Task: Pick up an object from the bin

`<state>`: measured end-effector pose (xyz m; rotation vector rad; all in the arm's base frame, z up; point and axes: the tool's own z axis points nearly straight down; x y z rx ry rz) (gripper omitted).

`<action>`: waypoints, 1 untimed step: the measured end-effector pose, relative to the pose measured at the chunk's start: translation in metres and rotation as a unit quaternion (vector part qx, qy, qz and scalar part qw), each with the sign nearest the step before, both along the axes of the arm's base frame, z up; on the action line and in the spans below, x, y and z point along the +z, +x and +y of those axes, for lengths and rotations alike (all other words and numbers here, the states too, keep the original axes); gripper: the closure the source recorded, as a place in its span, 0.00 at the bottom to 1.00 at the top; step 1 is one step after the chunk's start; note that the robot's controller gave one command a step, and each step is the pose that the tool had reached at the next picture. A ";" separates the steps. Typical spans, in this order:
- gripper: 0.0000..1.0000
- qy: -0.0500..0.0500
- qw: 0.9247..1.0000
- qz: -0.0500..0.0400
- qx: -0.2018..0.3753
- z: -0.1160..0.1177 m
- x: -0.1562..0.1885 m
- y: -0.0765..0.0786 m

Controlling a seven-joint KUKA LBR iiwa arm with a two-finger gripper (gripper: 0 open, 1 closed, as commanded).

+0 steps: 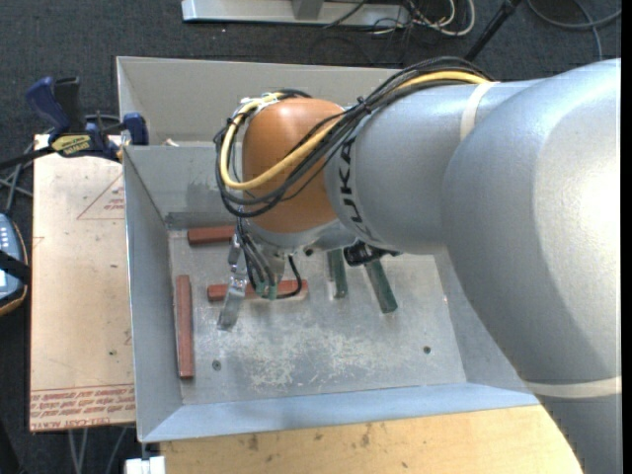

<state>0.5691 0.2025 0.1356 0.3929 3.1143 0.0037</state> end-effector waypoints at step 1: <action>1.00 0.000 0.998 0.001 -0.067 -0.015 -0.065 -0.017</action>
Offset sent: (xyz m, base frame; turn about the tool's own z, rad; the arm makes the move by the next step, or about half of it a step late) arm 0.0000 0.0000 0.0000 0.0000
